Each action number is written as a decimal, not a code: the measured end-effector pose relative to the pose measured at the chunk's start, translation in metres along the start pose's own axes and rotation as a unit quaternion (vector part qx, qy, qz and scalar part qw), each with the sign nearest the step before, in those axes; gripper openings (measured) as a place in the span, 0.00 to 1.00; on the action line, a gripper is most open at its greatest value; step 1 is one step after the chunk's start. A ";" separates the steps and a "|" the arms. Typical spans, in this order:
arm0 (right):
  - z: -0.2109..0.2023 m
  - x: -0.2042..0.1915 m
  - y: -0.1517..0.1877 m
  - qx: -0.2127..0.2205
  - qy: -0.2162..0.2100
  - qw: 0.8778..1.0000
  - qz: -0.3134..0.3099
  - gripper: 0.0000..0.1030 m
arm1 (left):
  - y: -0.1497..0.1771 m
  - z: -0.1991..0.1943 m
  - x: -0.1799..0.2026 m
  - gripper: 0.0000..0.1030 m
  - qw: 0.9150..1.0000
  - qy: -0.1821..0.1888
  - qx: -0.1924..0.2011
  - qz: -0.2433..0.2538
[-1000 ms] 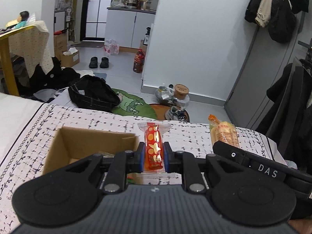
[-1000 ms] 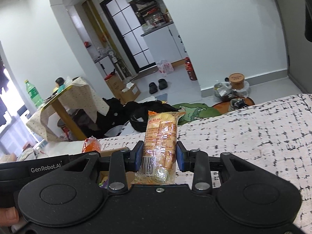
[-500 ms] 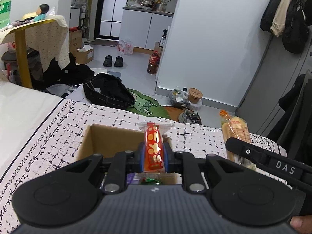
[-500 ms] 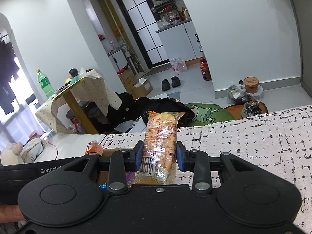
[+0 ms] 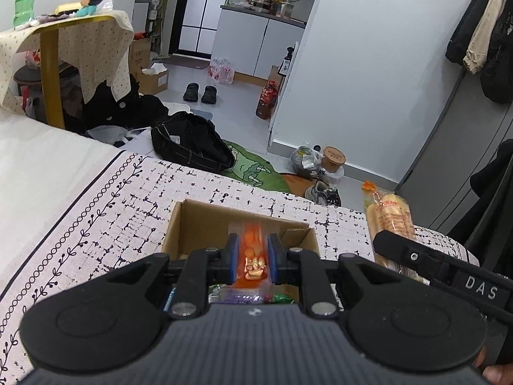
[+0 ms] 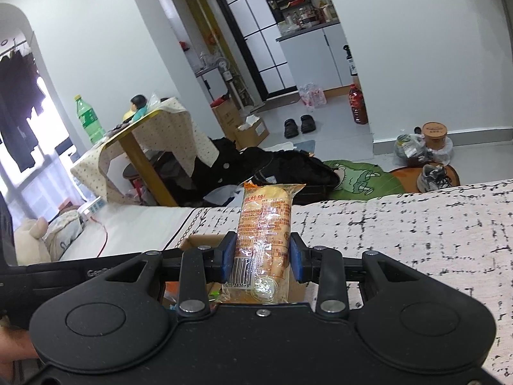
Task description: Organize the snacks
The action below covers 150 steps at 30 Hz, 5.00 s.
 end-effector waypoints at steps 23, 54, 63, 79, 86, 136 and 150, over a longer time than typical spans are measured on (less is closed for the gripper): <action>0.047 -0.050 0.012 -0.054 -0.060 0.997 0.007 0.36 | -0.015 -0.018 -0.046 0.43 0.999 -0.041 0.011 -0.017; -0.048 0.021 -0.008 -0.024 0.019 0.999 0.036 0.73 | -0.004 -0.054 -0.002 0.75 0.999 -0.034 0.000 -0.005; -0.094 0.028 -0.024 -0.002 0.050 0.999 0.007 0.89 | -0.004 -0.083 0.017 0.87 0.999 -0.033 0.000 0.010; -0.165 0.027 -0.051 0.022 0.075 0.996 -0.037 1.00 | -0.010 -0.139 0.042 1.00 0.999 0.004 0.008 0.031; -0.191 0.019 -0.055 0.022 0.077 0.996 -0.042 1.00 | -0.017 -0.162 0.045 1.00 0.999 0.016 0.012 0.039; -0.269 -0.029 -0.023 -0.010 0.088 0.994 -0.057 1.00 | -0.009 -0.258 0.034 1.00 0.994 0.062 0.006 0.085; -0.268 -0.026 -0.024 -0.011 0.086 0.995 -0.051 1.00 | -0.002 -0.254 0.035 1.00 0.994 0.064 -0.008 0.090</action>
Point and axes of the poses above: each gripper's, at about its wrist camera, not at the fingertips, and z roughly the way its jaws point, x to its right, y to its underside, the point moved 6 cm from there along z, roughly the way its jaws point, and after that the axes turned 14 degrees about x, right-handed, at the moved point
